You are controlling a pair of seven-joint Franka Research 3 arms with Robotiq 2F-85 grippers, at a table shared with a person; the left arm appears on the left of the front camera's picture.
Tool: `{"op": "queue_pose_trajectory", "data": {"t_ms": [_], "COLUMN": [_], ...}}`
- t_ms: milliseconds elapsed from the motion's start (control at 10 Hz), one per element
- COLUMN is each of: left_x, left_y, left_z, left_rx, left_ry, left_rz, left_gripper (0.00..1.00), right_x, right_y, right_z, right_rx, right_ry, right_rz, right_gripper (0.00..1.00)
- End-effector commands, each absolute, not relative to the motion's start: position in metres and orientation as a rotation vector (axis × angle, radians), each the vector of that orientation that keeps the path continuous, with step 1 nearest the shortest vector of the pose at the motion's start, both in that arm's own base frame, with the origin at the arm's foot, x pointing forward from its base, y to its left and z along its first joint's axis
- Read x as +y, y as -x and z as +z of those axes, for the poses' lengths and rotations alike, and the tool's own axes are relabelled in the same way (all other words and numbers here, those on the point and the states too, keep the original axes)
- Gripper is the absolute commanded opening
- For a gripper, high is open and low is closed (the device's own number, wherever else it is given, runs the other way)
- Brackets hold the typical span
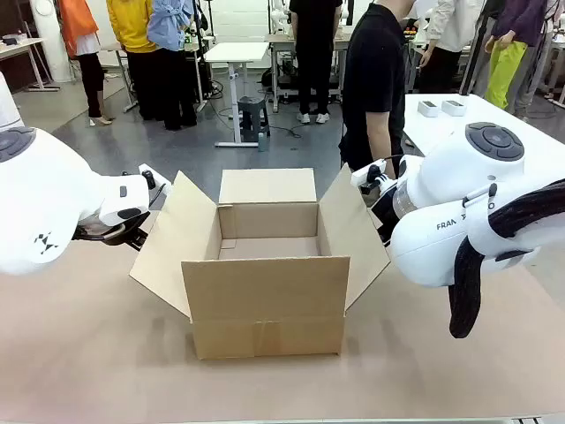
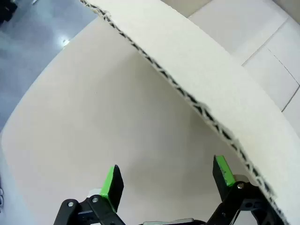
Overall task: Wrap the clocks to prevent damage.
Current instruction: Open the side flaps of the Package Box.
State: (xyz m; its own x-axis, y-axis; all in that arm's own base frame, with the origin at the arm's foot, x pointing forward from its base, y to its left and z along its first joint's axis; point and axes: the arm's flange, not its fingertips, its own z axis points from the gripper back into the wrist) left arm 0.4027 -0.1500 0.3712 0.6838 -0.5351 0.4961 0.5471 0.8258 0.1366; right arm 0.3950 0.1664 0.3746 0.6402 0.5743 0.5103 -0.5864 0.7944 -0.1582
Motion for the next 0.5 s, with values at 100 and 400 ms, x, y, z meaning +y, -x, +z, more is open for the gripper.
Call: {"op": "queue_pose_trajectory", "data": {"t_ms": [100, 400], "left_x": [-0.1500, -0.1500], "left_y": [-0.4027, -0.4027], "left_z": [0.3712, 0.3712], "left_rx": [-0.549, -0.549], "left_ry": [0.023, 0.023], "left_rz": [-0.607, -0.607], "left_gripper": [1.00, 1.00], "right_x": [0.1664, 0.1664], "right_y": [-0.3950, -0.3950], "right_z": [0.3746, 0.3746], "right_rx": [-0.574, -0.574], "right_ry": [-0.023, -0.023], "right_rz": [0.662, 0.662], "right_gripper": [1.00, 1.00]}}
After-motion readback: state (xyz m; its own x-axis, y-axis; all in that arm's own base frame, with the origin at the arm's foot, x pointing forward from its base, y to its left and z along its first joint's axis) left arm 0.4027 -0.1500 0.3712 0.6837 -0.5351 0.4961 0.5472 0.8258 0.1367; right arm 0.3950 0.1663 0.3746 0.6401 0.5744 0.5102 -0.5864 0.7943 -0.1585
